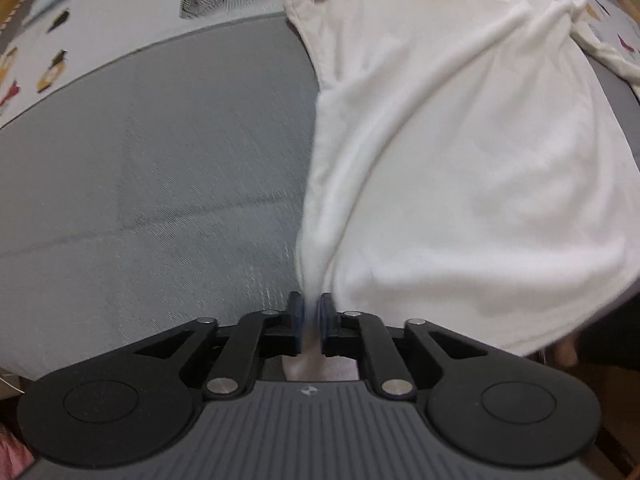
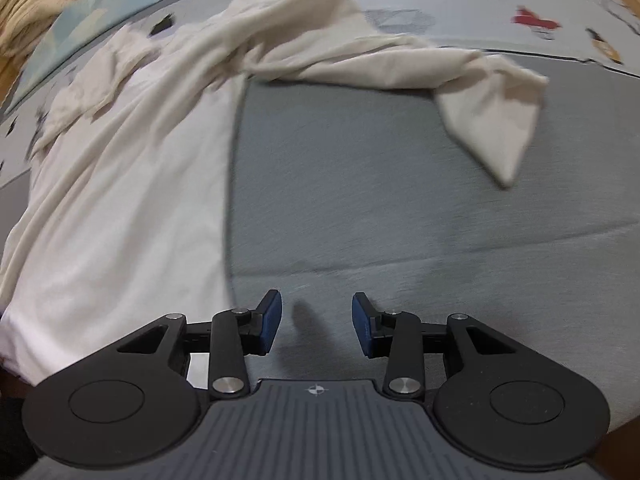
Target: Fold small clothes
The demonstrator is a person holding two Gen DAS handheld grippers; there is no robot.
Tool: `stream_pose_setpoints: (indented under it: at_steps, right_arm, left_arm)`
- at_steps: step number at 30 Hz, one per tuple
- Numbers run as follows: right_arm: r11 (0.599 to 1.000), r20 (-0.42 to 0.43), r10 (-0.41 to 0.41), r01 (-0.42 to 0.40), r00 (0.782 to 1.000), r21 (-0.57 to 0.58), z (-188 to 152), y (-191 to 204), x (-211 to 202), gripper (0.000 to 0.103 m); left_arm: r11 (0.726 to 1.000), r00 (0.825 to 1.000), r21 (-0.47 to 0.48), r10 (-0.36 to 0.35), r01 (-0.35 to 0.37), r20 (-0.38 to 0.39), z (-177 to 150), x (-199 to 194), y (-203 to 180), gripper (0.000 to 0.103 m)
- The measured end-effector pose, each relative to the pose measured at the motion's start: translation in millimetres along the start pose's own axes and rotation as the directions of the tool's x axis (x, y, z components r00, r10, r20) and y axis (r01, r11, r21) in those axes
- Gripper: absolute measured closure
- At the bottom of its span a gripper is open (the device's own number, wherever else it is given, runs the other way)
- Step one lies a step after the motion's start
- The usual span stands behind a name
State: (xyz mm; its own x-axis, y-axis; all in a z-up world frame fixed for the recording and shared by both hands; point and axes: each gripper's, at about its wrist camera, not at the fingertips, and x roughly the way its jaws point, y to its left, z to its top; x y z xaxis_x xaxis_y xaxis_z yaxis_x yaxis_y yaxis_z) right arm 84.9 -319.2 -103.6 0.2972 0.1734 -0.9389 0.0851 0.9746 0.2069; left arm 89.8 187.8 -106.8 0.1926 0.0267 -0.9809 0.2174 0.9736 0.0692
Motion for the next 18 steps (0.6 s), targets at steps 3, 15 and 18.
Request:
stream_pose_setpoints:
  at_steps: [3,15,18]
  right_arm:
    - [0.999,-0.032,0.024,-0.026,0.999,-0.039,-1.8,16.7,6.4,0.06]
    - [0.977,-0.073,0.029,-0.043,0.997,-0.207,-8.9,57.7,14.9,0.1]
    - [0.99,-0.026,0.017,-0.021,1.0,-0.14,-3.4,30.1,-2.6,0.101]
  left_arm:
    - [1.0,1.0,0.003,0.006,-0.006,-0.005,-1.2,0.2,0.4,0.086]
    - [1.0,0.999,0.009,0.015,-0.015,-0.03,11.5,14.3,-10.3,0.098]
    - [0.999,0.999,0.03,-0.036,0.035,0.03,17.7,2.5,-22.5,0.099]
